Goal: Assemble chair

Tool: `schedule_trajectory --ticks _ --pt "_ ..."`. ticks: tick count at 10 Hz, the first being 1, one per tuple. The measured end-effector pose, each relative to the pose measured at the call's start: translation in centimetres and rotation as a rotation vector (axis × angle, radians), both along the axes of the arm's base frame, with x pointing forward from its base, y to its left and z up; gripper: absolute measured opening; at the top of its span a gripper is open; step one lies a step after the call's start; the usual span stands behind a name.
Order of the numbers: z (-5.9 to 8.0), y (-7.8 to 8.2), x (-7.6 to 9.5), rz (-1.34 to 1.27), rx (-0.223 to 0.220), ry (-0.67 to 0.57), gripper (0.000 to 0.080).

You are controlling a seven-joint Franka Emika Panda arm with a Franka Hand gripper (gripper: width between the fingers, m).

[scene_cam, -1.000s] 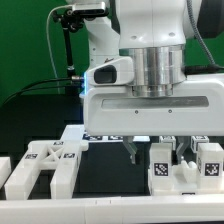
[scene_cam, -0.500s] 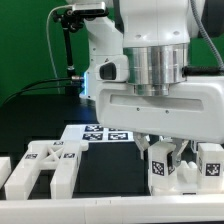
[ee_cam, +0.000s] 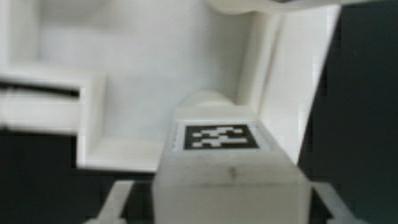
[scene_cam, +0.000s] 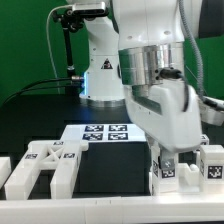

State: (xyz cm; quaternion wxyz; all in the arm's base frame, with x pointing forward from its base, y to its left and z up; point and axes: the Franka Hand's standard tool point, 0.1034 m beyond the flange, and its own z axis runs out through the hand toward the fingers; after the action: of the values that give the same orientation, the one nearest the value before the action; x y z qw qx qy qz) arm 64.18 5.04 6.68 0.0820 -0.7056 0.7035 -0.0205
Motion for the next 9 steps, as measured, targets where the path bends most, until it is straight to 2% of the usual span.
schedule_trajectory --ticks 2,4,6,7,9 --pt "-0.03 -0.03 0.05 -0.128 0.015 -0.014 0.0285" --pt "0.01 -0.05 0.11 -0.017 -0.003 -0.024 0.0295" --pt "0.35 0.44 0.29 0.358 -0.064 -0.059 0.0605" --pt "0.27 0.78 0.12 0.496 -0.084 -0.067 0.0637" --pt "0.24 0.80 -0.29 0.630 -0.122 -0.098 0.0646"
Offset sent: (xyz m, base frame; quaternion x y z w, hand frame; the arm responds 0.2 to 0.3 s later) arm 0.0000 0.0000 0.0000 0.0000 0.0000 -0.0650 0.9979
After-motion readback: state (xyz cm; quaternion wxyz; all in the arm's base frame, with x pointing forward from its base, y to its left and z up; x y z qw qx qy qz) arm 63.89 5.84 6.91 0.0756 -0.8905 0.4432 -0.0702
